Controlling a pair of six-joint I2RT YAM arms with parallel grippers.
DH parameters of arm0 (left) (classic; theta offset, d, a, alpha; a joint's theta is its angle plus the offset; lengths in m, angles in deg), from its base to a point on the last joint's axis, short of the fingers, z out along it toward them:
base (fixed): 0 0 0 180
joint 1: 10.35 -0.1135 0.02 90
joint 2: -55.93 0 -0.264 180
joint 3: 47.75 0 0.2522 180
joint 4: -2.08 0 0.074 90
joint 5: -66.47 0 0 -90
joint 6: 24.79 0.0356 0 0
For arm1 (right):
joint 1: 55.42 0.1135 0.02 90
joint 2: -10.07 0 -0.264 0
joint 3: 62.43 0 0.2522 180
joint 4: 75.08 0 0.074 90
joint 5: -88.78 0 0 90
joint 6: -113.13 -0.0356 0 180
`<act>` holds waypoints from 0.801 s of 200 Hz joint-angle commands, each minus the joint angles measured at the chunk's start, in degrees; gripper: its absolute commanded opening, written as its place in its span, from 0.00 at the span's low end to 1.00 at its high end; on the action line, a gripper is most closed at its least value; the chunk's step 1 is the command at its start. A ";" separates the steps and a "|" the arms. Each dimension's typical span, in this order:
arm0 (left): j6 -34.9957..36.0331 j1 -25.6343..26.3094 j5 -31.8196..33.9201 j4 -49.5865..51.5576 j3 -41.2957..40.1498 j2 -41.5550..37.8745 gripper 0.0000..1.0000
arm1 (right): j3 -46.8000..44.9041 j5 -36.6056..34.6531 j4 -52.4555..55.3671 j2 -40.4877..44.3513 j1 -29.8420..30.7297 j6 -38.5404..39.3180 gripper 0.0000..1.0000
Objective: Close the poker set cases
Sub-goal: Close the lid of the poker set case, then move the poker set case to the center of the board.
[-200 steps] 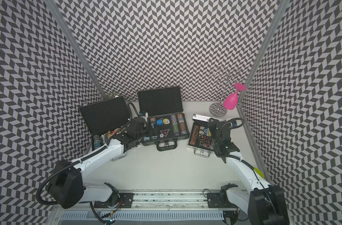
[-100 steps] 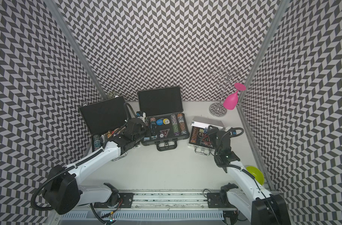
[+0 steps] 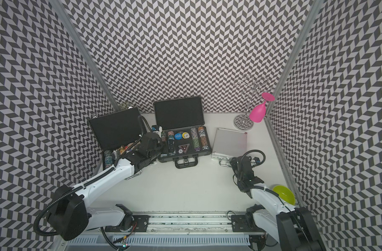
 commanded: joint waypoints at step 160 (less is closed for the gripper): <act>6.21 16.00 -14.53 0.96 20.48 21.23 0.96 | 33.50 -11.11 26.69 -13.95 -6.22 37.73 0.71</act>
